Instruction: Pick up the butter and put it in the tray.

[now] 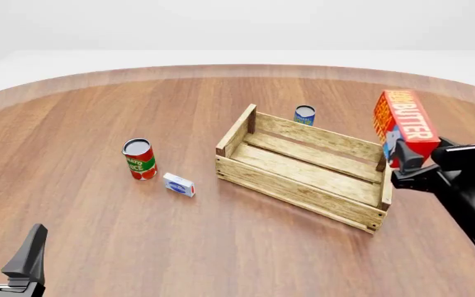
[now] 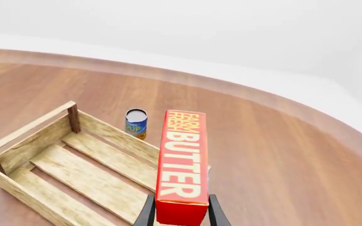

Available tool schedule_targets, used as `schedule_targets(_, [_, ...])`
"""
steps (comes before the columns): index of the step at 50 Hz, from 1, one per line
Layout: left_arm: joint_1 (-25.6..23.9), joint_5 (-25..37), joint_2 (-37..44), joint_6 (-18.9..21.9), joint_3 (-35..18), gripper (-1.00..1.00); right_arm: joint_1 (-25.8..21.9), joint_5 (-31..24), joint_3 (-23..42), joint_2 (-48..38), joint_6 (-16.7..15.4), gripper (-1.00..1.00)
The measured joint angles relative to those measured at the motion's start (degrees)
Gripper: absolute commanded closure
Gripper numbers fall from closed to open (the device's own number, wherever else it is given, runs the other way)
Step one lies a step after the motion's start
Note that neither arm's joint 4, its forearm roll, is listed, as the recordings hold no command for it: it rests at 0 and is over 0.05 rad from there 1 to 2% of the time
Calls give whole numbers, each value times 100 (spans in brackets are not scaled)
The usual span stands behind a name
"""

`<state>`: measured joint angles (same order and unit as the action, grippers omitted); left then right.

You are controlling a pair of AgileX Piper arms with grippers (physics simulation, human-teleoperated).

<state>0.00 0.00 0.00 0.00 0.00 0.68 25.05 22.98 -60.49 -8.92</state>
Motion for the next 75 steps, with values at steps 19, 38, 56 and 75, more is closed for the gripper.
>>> schedule_targets(19, [0,0,0,0,0,-100,-333,265,223,-594,36,100])
schedule_targets(38, [0,0,0,0,0,-100,-681,391,580,-1150,66,100])
schedule_targets(56, [0,0,0,0,0,-100,-921,525,778,-1574,103,100])
schedule_targets(75, [0,0,0,0,0,-100,-1105,690,908,-1990,88,100])
